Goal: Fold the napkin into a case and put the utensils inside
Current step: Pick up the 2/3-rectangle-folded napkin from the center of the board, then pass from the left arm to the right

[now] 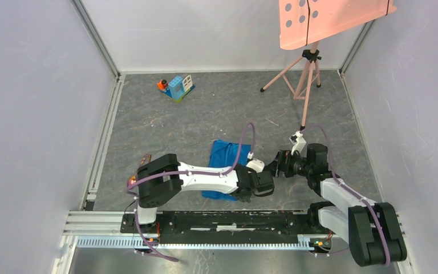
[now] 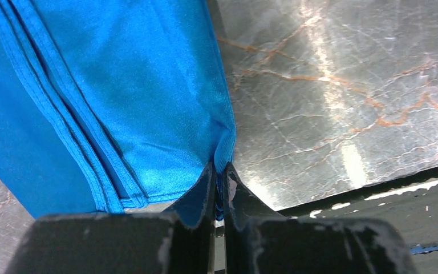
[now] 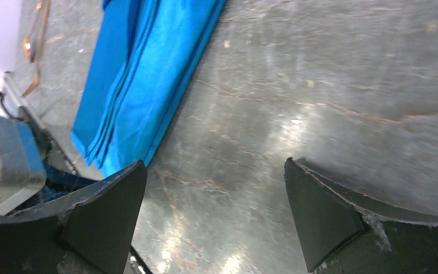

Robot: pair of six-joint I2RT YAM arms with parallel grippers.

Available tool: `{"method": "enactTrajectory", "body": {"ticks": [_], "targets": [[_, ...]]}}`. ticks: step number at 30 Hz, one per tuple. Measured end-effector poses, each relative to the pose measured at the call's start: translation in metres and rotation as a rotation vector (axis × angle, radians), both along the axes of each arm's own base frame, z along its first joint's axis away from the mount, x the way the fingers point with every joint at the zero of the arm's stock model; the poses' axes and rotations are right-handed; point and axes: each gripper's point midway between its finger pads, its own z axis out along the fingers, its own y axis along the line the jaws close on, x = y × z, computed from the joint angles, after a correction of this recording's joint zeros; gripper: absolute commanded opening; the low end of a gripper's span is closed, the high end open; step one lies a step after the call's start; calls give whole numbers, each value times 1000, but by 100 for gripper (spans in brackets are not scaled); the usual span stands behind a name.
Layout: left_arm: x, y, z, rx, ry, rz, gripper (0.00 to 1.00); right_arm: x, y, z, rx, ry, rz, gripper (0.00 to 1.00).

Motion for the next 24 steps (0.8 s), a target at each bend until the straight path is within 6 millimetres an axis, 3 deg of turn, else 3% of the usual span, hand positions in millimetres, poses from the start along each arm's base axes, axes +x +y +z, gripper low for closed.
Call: {"method": "enactTrajectory", "body": {"ticks": [7,15,24], "targets": [[2,9,13,-48,-3,2,2,-14,41,5,155,76,101,98],[1,7,37,-130,-12,0,2,-30,77,8,280,214,85,96],[-3,9,32,-128,3,-4,2,-35,101,5,371,354,25,80]]}}
